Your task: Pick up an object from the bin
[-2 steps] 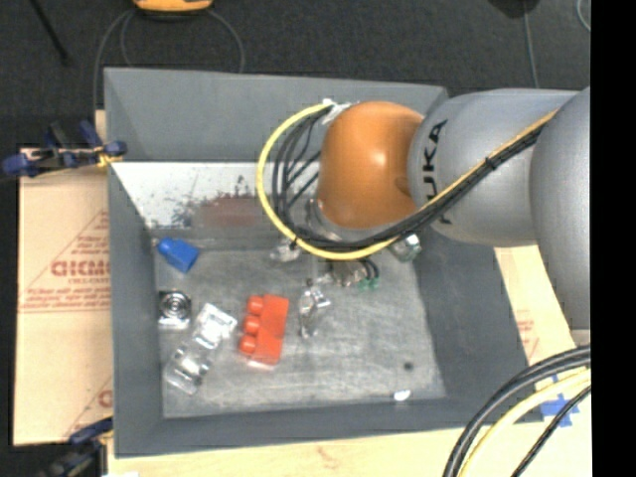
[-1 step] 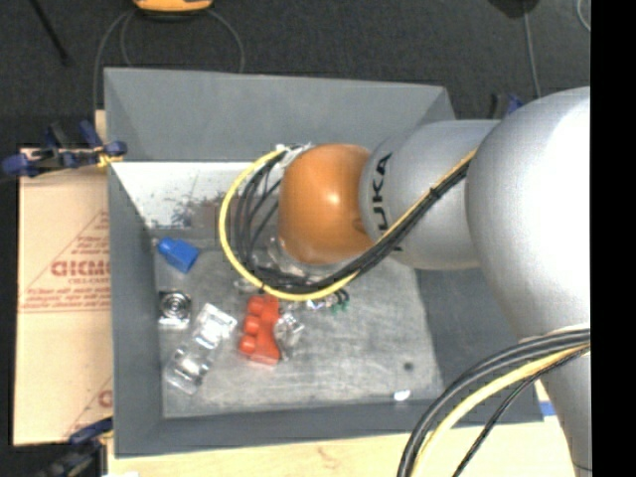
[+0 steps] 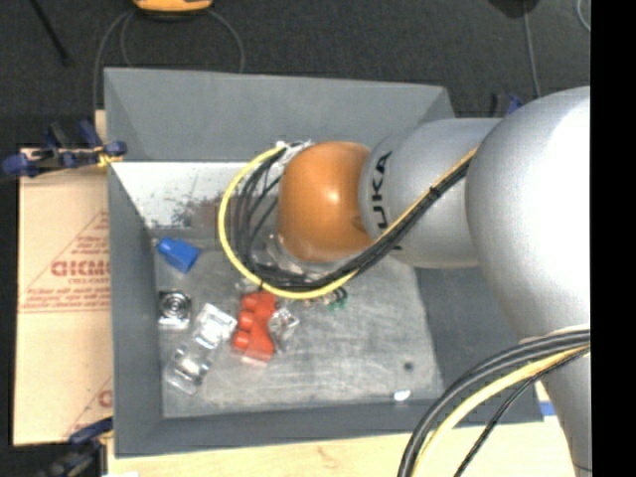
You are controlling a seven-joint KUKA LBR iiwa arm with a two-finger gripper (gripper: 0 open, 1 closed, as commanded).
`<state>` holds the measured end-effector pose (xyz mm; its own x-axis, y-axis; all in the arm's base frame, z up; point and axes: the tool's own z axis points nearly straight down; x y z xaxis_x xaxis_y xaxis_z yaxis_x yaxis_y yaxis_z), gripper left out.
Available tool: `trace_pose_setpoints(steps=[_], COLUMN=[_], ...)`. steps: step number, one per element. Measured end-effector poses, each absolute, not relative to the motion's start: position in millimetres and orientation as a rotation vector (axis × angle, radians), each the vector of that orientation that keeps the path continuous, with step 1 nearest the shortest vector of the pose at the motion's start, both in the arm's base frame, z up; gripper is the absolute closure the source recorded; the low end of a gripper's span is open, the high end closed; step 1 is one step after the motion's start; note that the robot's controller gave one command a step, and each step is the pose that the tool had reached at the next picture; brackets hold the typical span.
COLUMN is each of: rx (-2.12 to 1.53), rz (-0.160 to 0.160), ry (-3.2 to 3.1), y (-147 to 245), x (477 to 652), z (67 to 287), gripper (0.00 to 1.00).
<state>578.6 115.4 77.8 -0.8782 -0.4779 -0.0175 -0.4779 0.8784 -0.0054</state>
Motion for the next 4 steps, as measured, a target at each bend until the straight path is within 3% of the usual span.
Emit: trace_pose_setpoints(steps=[1, 2, 3, 4], rx=[-0.797, -0.798, -1.03, -1.044], rz=[-0.004, 0.0, -0.003, 0.005], ry=[3.026, 3.034, 2.969, 2.957], y=[119.0, 119.0, 77.8, 121.1], x=[594.2, 592.2, 556.4, 579.3], z=[197.0, 192.0, 183.9, 75.3], gripper=[1.0, 0.0, 0.0, 0.0])
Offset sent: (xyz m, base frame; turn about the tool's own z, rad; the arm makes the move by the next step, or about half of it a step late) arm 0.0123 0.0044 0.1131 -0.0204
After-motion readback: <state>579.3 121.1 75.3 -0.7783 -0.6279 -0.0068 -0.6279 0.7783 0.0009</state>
